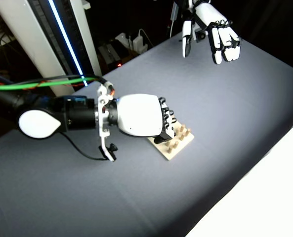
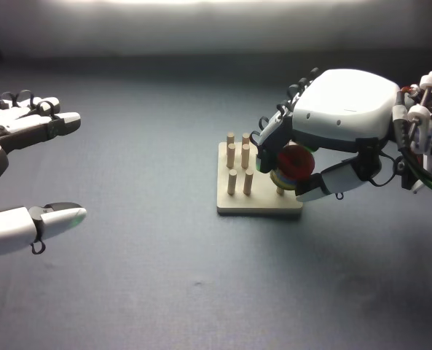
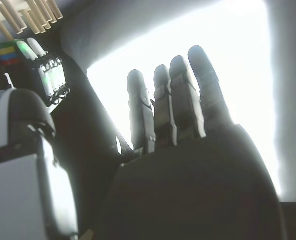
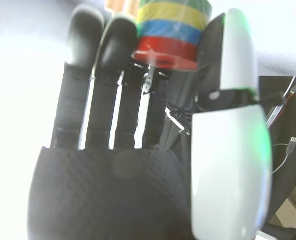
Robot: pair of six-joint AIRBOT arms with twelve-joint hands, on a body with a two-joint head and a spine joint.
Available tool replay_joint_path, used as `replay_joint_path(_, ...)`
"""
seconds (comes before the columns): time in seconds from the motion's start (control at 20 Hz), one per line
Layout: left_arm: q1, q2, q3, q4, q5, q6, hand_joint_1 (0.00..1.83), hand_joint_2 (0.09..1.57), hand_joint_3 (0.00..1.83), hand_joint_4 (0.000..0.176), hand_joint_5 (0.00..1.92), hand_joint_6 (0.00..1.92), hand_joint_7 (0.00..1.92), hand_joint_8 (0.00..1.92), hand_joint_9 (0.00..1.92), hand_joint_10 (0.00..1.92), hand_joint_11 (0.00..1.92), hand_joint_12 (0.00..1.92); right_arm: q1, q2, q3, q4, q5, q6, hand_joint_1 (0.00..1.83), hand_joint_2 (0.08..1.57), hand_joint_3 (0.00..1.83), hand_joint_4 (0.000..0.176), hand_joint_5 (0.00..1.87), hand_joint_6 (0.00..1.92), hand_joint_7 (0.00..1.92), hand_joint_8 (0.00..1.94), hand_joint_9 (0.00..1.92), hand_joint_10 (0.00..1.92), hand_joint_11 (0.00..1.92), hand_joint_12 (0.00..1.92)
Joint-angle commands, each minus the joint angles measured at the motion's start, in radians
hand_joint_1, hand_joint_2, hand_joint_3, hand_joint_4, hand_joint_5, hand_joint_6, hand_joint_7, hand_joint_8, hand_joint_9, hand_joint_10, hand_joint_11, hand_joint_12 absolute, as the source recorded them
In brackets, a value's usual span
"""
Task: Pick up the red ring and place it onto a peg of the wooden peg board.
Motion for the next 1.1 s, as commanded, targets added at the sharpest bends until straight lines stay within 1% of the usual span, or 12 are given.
replay_joint_path(0.0,-0.008,-0.001,0.003,0.006,-0.115,-0.005,0.74,1.05,0.00,0.012,0.41,0.00,0.26,0.00,0.23,0.00,0.00,0.66,0.004,0.004,0.005,0.026,0.074,-0.003,1.19,1.07,0.00,0.000,1.05,0.92,0.91,1.60,0.92,1.73,0.86,1.84)
replay_joint_path(0.05,-0.007,-0.002,0.004,0.006,-0.114,-0.005,0.73,1.04,0.00,0.019,0.41,0.00,0.26,0.00,0.23,0.00,0.00,0.63,0.001,0.004,0.005,0.026,0.074,-0.003,1.28,1.07,0.00,0.000,1.15,0.51,1.06,1.15,0.97,1.30,0.81,1.60)
replay_joint_path(0.1,-0.007,-0.003,0.004,0.006,-0.113,-0.005,0.74,1.04,0.00,0.016,0.41,0.00,0.26,0.00,0.23,0.00,0.00,0.62,-0.001,0.004,0.004,0.026,0.074,-0.003,1.29,1.06,0.00,0.000,1.20,0.43,1.07,1.11,1.00,1.26,0.84,1.57)
replay_joint_path(0.2,-0.007,-0.003,0.004,0.006,-0.113,-0.005,0.73,1.04,0.00,0.011,0.40,0.00,0.26,0.00,0.23,0.00,0.00,0.61,-0.005,0.004,-0.001,0.025,0.074,-0.003,1.29,1.06,0.00,0.000,1.23,0.39,1.02,1.19,0.98,1.41,0.86,1.64)
replay_joint_path(0.25,-0.007,-0.003,0.005,0.006,-0.112,-0.005,0.69,1.04,0.00,0.031,0.39,0.00,0.26,0.00,0.23,0.00,0.00,0.61,-0.006,0.004,-0.003,0.023,0.075,-0.003,1.22,1.05,0.00,0.000,1.15,0.69,1.01,1.30,0.98,1.48,0.86,1.68)
replay_joint_path(0.4,-0.007,-0.004,0.006,0.006,-0.111,-0.005,0.71,1.04,0.00,0.017,0.40,0.00,0.27,0.00,0.24,0.00,0.00,0.64,-0.006,0.003,0.000,0.021,0.075,-0.003,1.37,1.08,0.00,0.000,1.01,0.67,1.09,0.90,0.99,1.20,0.87,1.37)
replay_joint_path(0.55,-0.007,-0.005,0.007,0.006,-0.110,-0.005,0.71,1.03,0.00,0.031,0.41,0.00,0.27,0.00,0.24,0.00,0.00,0.65,-0.006,-0.006,0.006,0.021,0.075,-0.003,1.38,1.11,0.00,0.000,0.96,0.69,1.02,0.97,0.93,1.32,0.87,1.35)
replay_joint_path(0.6,-0.007,-0.005,0.008,0.006,-0.109,-0.005,0.71,1.04,0.00,0.031,0.41,0.00,0.27,0.00,0.23,0.00,0.00,0.63,-0.006,-0.008,0.006,0.021,0.075,-0.003,1.29,1.08,0.00,0.000,1.07,0.58,1.10,1.04,1.08,1.01,0.92,1.41)
replay_joint_path(0.75,-0.007,-0.006,0.008,0.006,-0.109,-0.005,0.70,1.05,0.00,0.017,0.42,0.00,0.27,0.00,0.25,0.00,0.00,0.69,-0.006,-0.014,0.005,0.021,0.076,-0.003,1.39,1.09,0.00,0.000,0.92,0.81,1.06,0.87,1.01,1.19,0.94,1.31)
replay_joint_path(0.85,-0.007,-0.008,0.009,0.006,-0.109,-0.006,0.72,1.06,0.00,0.017,0.41,0.00,0.28,0.00,0.24,0.00,0.00,0.63,-0.006,-0.016,0.002,0.021,0.078,-0.003,1.31,1.02,0.00,0.000,1.14,0.52,1.25,0.75,1.22,0.92,1.04,1.33)
replay_joint_path(0.95,-0.007,-0.008,0.009,0.006,-0.109,-0.007,0.72,1.06,0.00,0.021,0.42,0.00,0.29,0.00,0.23,0.00,0.00,0.62,-0.006,-0.016,-0.004,0.014,0.079,0.000,1.29,1.06,0.00,0.000,1.24,0.24,1.10,1.08,1.14,1.21,0.97,1.62)
replay_joint_path(1.05,-0.007,-0.009,0.008,0.006,-0.109,-0.007,0.73,1.07,0.00,0.027,0.42,0.00,0.27,0.00,0.23,0.00,0.00,0.64,-0.006,-0.016,-0.008,0.011,0.079,0.007,1.29,1.06,0.00,0.000,1.17,0.40,1.11,1.04,1.09,1.07,0.88,1.50)
